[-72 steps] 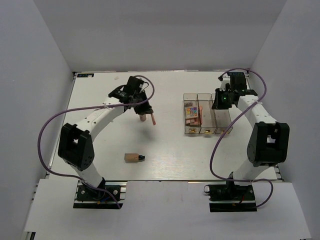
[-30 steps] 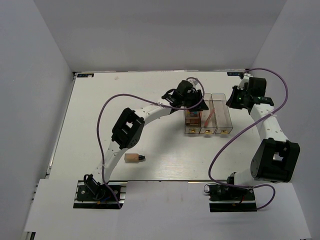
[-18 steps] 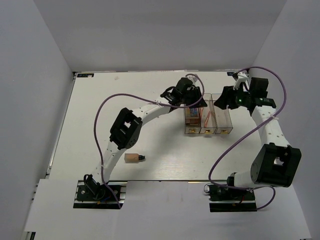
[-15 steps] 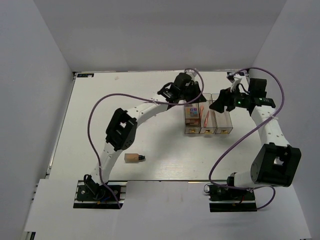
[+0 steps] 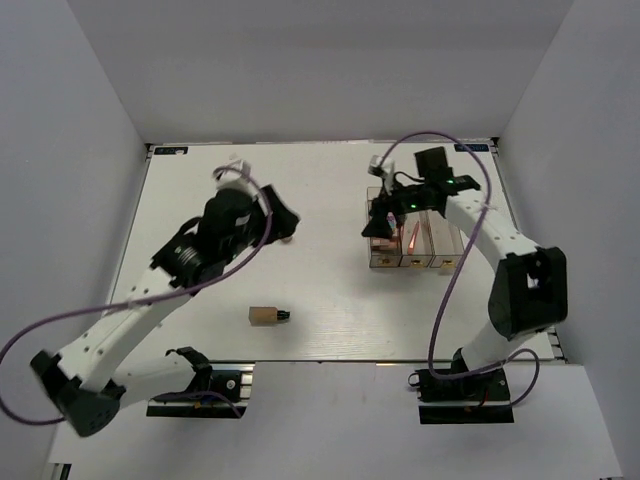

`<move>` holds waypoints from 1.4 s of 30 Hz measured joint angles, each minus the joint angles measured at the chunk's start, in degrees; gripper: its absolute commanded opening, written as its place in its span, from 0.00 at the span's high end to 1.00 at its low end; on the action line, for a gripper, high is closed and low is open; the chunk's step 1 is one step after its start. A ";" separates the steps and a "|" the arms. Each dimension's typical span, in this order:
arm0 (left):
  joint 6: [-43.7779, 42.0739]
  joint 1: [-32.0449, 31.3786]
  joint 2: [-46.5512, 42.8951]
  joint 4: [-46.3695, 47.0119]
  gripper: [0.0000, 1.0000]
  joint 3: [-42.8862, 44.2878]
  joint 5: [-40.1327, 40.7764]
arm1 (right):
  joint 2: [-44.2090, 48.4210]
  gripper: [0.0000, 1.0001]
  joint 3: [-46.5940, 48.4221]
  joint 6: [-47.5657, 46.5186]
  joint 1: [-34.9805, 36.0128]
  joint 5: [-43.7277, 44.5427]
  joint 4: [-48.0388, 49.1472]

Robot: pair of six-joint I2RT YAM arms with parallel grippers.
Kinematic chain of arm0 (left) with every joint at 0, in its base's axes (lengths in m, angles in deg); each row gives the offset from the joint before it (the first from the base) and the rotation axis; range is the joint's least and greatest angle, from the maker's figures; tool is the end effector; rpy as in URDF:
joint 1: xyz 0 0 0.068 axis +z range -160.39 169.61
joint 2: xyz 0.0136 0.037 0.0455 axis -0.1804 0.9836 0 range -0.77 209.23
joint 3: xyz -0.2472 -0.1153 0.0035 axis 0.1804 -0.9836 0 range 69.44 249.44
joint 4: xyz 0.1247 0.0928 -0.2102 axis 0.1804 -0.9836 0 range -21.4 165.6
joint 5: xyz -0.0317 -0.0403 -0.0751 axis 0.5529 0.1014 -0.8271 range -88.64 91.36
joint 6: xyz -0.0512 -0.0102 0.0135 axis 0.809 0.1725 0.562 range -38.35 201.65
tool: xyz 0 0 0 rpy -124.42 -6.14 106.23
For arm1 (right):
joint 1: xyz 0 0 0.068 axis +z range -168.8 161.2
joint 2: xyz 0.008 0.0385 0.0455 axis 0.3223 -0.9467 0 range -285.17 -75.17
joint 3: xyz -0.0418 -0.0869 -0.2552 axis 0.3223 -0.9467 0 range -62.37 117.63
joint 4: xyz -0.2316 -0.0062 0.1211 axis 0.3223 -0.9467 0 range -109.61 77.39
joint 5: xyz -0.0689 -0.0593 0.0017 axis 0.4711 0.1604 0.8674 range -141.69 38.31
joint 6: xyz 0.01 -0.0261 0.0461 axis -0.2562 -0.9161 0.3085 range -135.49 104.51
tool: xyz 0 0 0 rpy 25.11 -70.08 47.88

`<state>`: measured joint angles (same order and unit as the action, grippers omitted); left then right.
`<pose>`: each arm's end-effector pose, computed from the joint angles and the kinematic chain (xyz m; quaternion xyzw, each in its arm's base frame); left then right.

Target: Organize the makeup

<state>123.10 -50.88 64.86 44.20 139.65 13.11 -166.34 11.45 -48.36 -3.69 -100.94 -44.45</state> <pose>0.1931 -0.1553 0.3842 -0.0608 0.8468 -0.2759 0.4507 0.3219 0.1147 0.2881 -0.4791 0.7193 0.3370 0.3735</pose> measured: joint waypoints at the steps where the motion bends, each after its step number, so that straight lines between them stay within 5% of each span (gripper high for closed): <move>1: 1.62 0.28 -3.76 -2.56 0.15 -3.41 1.90 | -1.79 0.19 1.14 0.55 2.14 1.86 0.74; 8: 14.75 0.28 -20.90 -17.92 0.11 -19.82 6.12 | -19.06 0.11 16.31 5.49 16.28 18.29 2.84; 13: 19.65 0.28 -27.82 -24.22 0.11 -20.15 7.32 | -29.62 0.11 27.06 9.86 22.56 24.13 4.02; 32: 23.12 -0.02 -26.29 -29.92 0.10 -18.56 8.39 | -40.39 0.12 33.66 6.69 27.80 27.17 7.17; 42: 23.71 -0.11 -26.64 -30.97 0.10 -18.40 8.85 | -42.07 0.28 33.99 7.30 29.38 29.92 11.23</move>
<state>146.82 -50.99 38.22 13.23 121.25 21.96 -208.42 45.44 -41.06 25.69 -71.02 -33.22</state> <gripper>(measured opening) 0.897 0.767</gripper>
